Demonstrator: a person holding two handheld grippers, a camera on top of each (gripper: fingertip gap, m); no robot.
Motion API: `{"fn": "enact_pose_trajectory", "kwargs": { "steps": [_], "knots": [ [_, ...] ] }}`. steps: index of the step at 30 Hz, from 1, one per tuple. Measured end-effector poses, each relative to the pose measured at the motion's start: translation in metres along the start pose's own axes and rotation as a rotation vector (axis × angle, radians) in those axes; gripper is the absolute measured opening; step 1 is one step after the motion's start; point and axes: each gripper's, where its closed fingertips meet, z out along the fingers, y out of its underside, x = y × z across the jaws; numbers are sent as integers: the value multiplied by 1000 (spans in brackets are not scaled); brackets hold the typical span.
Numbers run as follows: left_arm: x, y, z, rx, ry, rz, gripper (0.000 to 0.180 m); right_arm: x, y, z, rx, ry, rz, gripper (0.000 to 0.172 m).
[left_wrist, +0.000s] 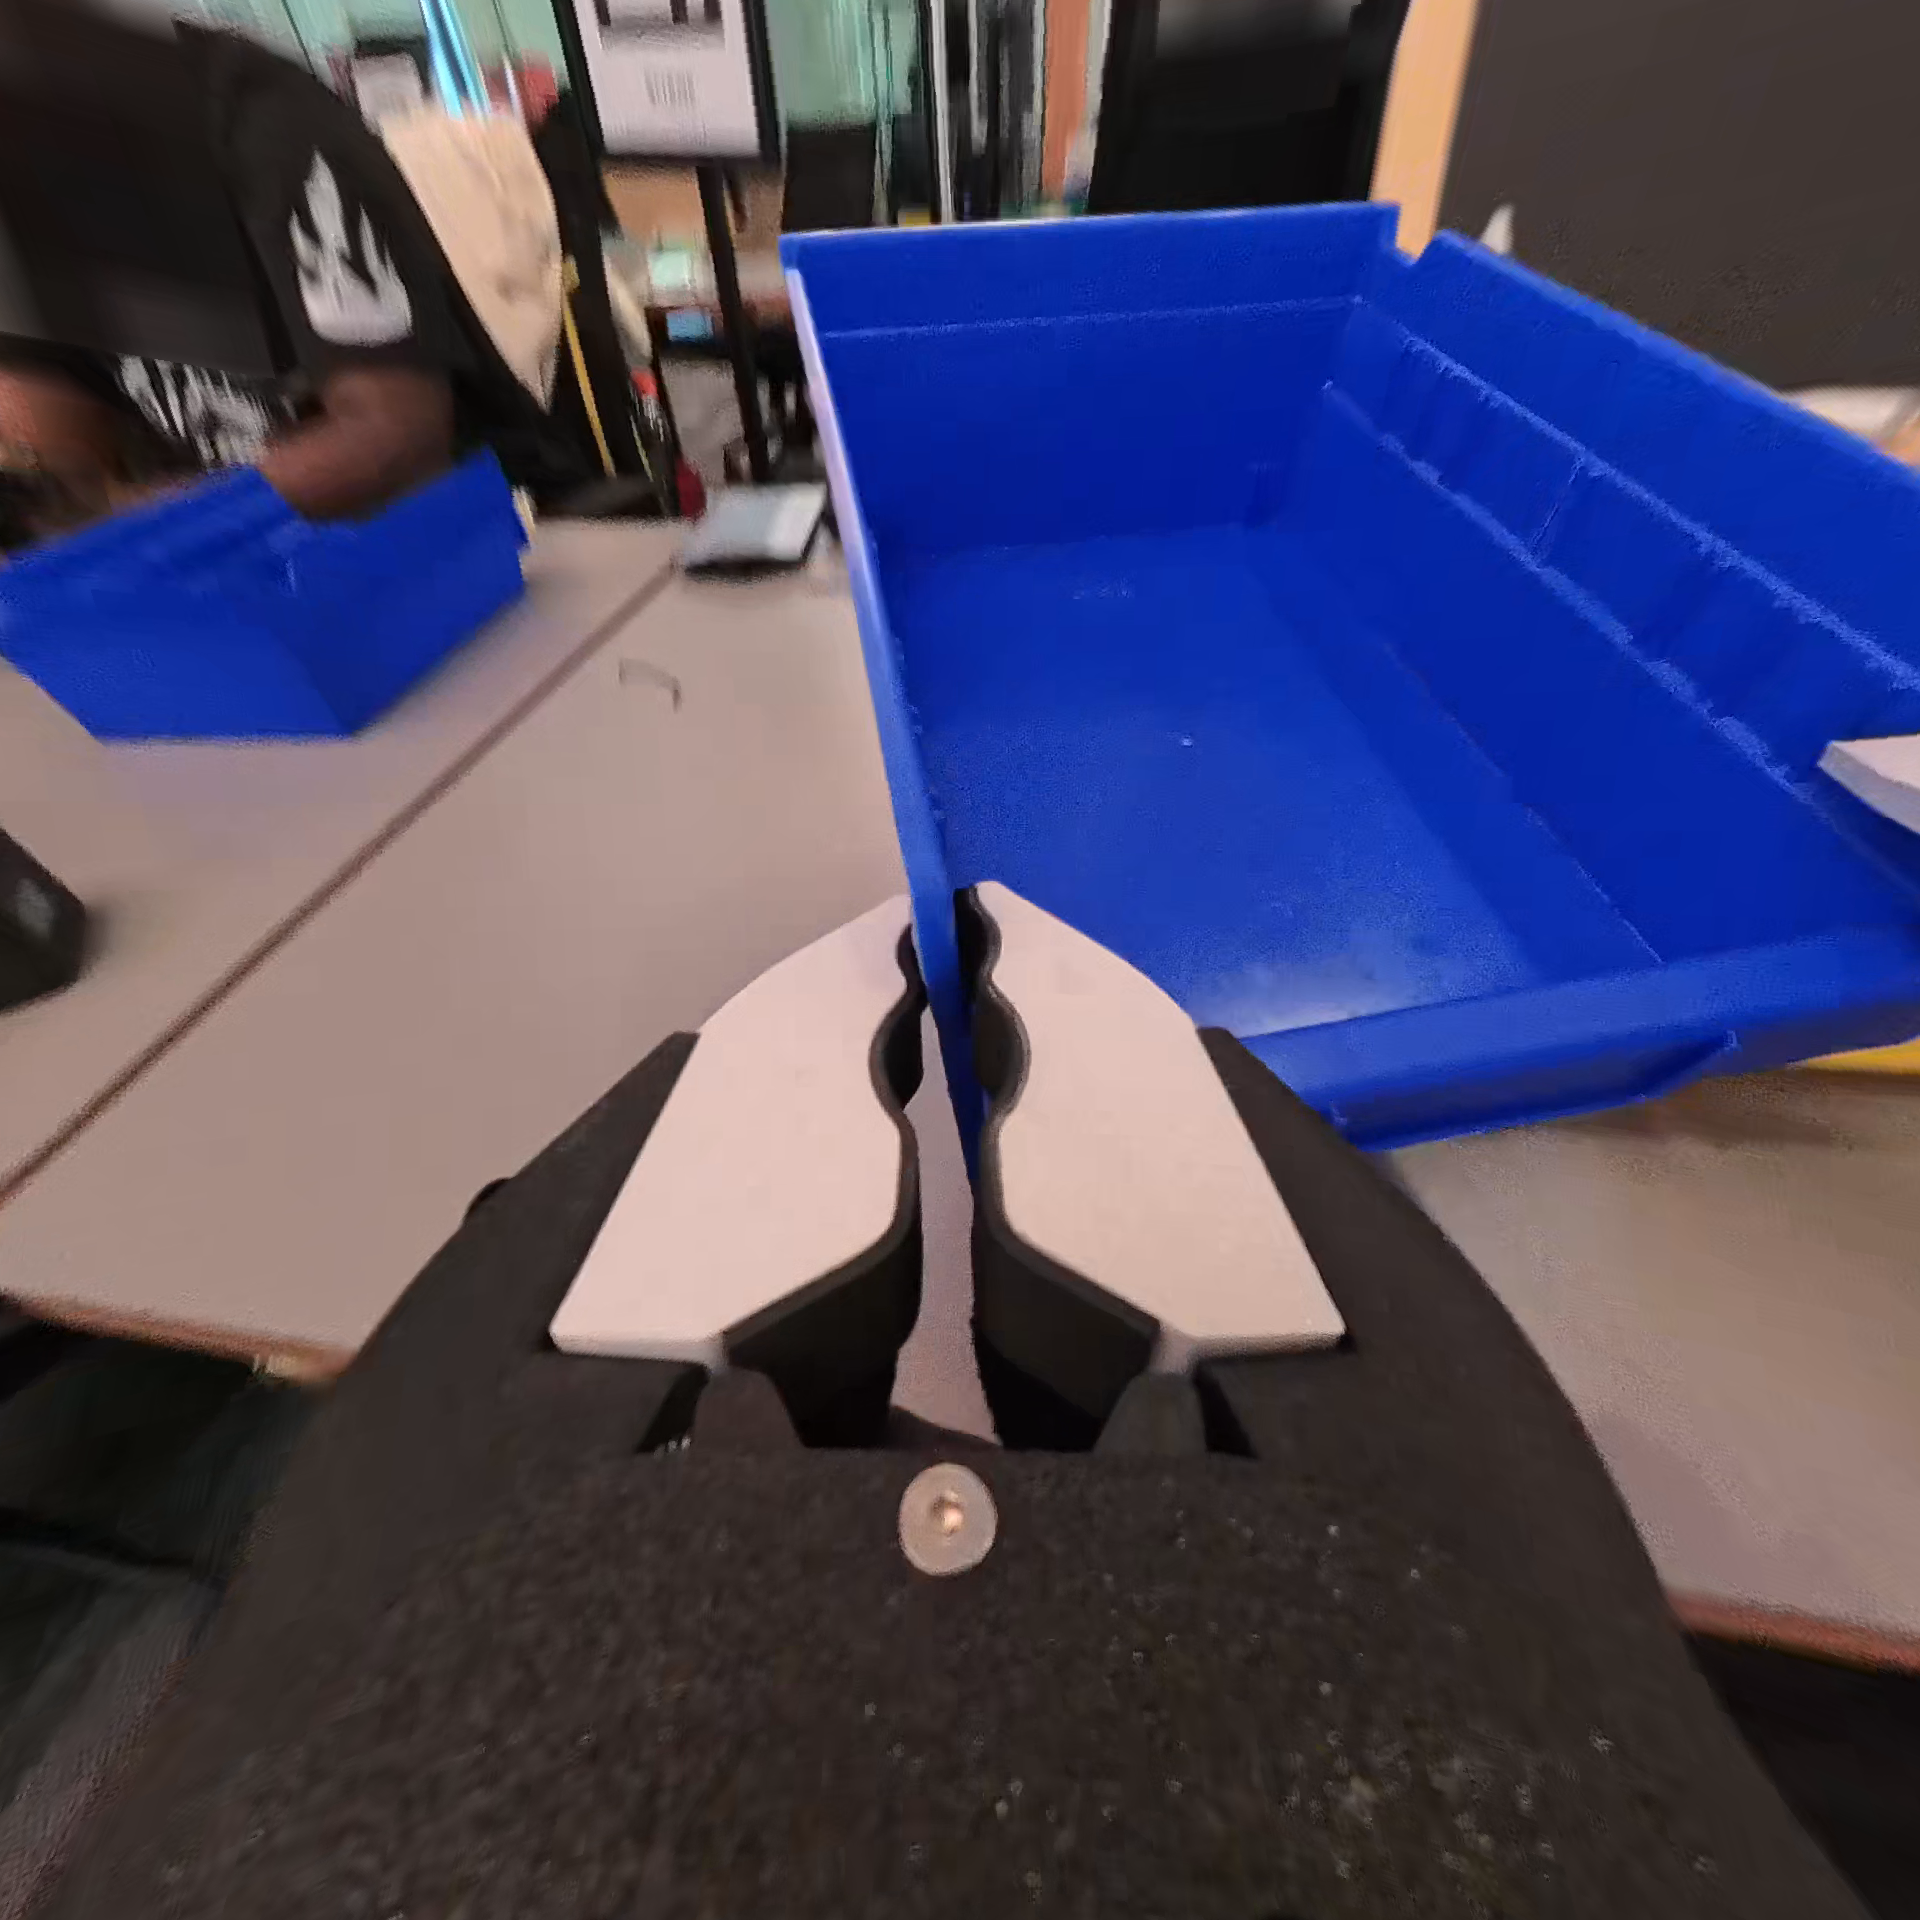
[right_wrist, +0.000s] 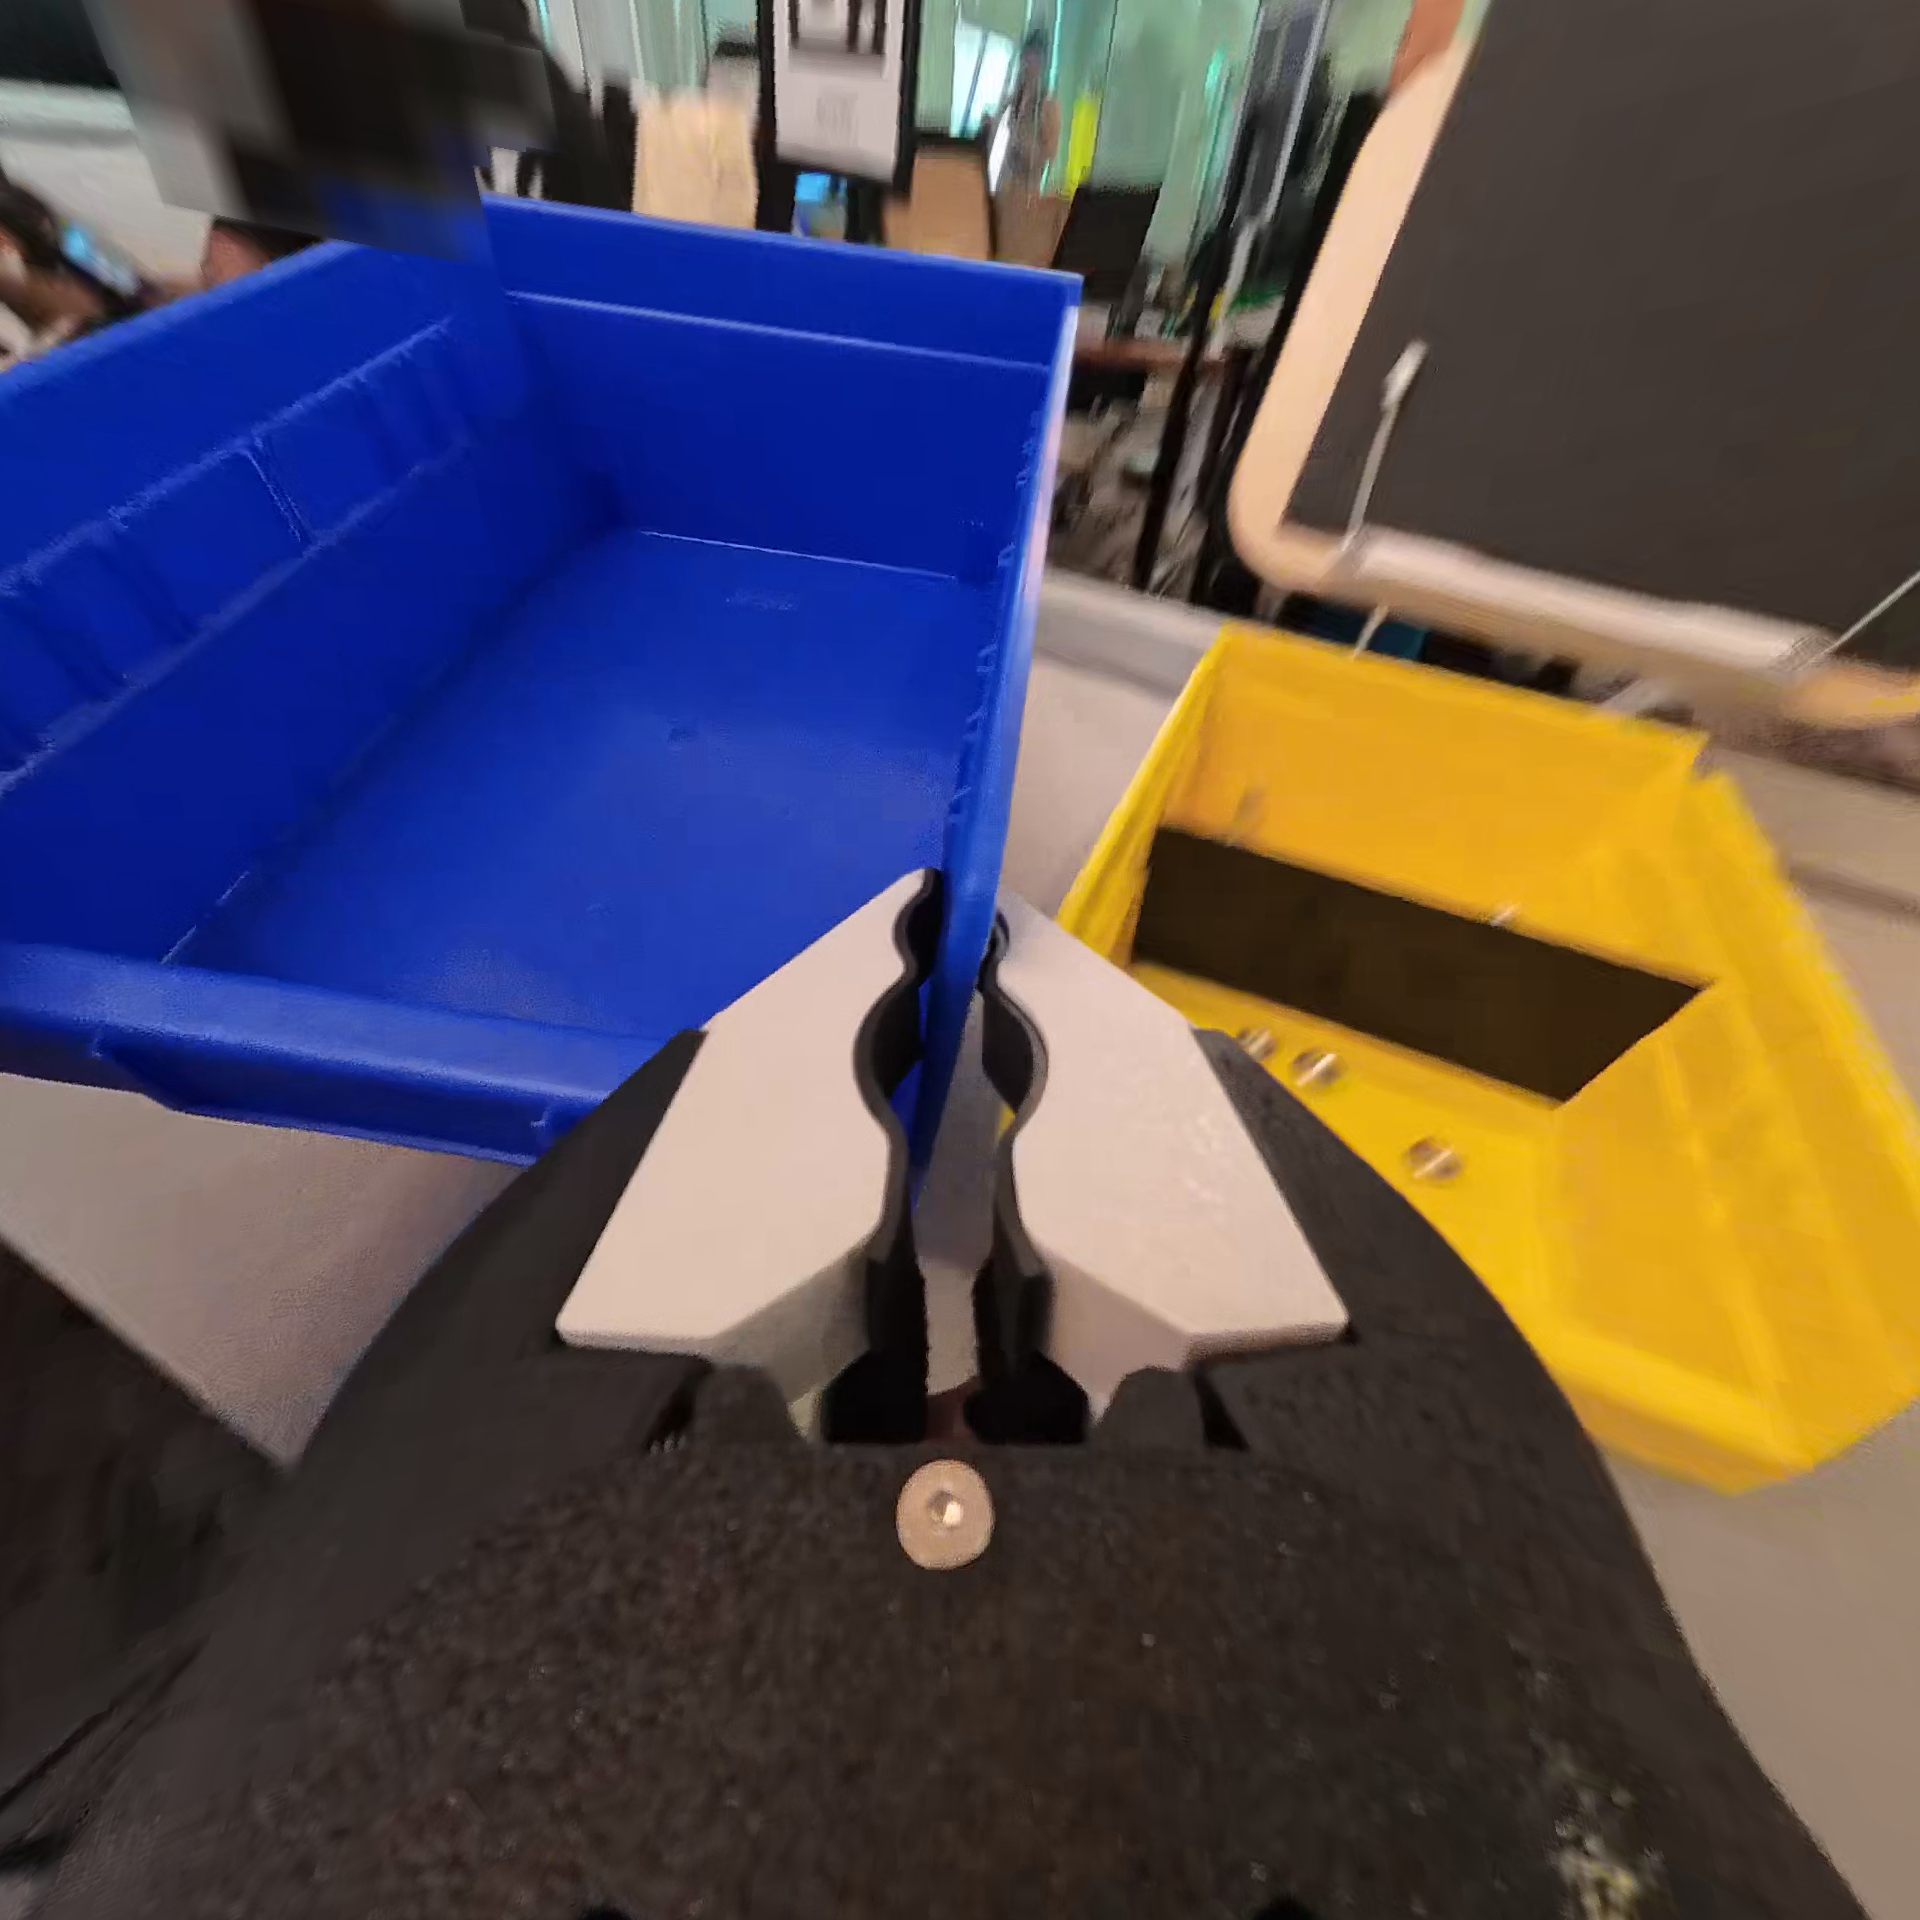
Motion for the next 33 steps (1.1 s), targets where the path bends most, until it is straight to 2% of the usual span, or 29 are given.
{"fn": "enact_pose_trajectory", "kwargs": {
  "steps": [3, 6, 9, 12, 15, 18, 21, 24, 26, 30, 32, 33],
  "knots": [
    [36, -60, -2, 148, 49, 28, 3, 47, -55, -24, 140, 79, -19, 3],
    [103, -116, 7, 223, 145, 80, 4, 122, -89, -50, 198, 186, -3, 3],
    [198, -159, 15, 281, 274, 121, 4, 217, -102, -84, 212, 292, 52, 4],
    [308, -170, 29, 293, 409, 132, 5, 319, -99, -126, 200, 449, 46, 3],
    [409, -140, 53, 250, 476, 123, 6, 407, -67, -143, 109, 535, -21, 3],
    [487, -80, 73, 103, 508, 129, 6, 476, 7, -139, -80, 522, 44, 2],
    [537, -18, 86, -69, 550, 121, 7, 514, 83, -134, -248, 453, 111, 2],
    [560, 25, 92, -136, 541, 174, 7, 527, 142, -132, -307, 385, 151, 3],
    [565, 32, 90, -109, 518, 237, 8, 530, 154, -132, -255, 369, 170, 3],
    [569, 47, 90, -131, 559, 194, 10, 529, 168, -135, -310, 354, 189, 3],
    [569, 49, 88, -144, 579, 226, 12, 529, 168, -135, -308, 367, 194, 3],
    [571, 50, 84, -160, 611, 234, 19, 530, 168, -135, -310, 374, 195, 3]
  ]
}}
